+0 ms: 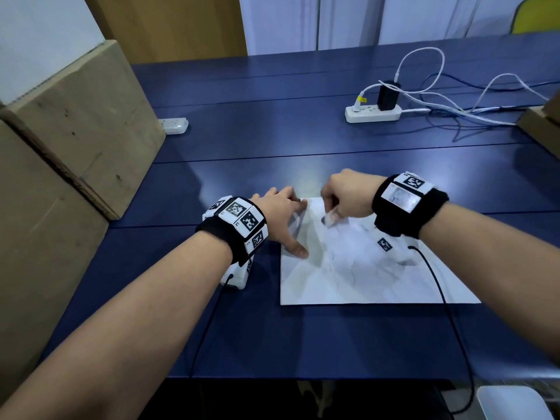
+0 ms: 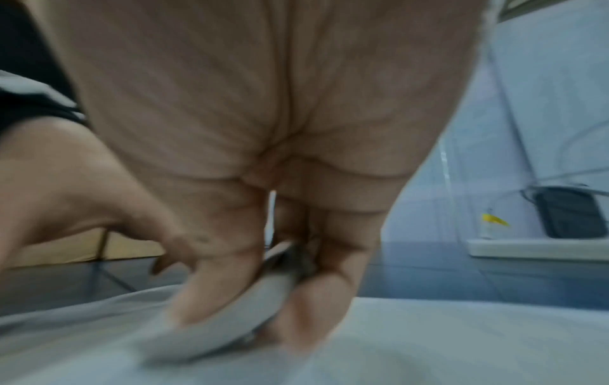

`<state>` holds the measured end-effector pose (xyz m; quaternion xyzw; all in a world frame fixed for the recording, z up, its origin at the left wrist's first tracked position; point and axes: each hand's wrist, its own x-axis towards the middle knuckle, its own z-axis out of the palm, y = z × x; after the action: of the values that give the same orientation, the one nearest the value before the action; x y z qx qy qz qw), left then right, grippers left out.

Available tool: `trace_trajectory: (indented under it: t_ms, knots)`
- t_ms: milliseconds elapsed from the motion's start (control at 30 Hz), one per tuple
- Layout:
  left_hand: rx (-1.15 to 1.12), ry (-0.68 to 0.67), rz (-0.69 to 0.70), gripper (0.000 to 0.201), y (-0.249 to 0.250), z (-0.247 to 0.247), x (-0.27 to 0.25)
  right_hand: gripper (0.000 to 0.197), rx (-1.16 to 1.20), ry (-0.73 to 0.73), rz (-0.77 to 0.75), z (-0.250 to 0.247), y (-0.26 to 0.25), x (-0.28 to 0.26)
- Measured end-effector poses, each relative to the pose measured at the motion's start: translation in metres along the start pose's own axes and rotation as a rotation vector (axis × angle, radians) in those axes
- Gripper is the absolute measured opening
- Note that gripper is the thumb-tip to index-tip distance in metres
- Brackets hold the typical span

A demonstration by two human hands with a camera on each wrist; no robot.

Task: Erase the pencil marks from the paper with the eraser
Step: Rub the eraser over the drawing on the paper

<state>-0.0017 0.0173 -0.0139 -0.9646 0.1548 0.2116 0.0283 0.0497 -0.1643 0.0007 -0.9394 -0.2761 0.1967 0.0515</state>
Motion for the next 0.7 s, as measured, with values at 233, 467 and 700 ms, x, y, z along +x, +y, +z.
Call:
trace_trajectory:
  t_ms: [233, 467, 700]
  knots:
    - [-0.011, 0.009, 0.003, 0.115, -0.001, 0.0, -0.001, 0.009, 0.077, 0.054, -0.019, 0.002, 0.008, -0.003]
    - [-0.017, 0.002, 0.002, 0.115, 0.0, -0.001, -0.002, 0.013, 0.012, 0.056, -0.006, 0.0, 0.005, 0.0]
    - [-0.027, 0.008, 0.002, 0.115, -0.001, 0.001, -0.001, 0.011, 0.053, -0.095, -0.065, 0.002, 0.003, -0.013]
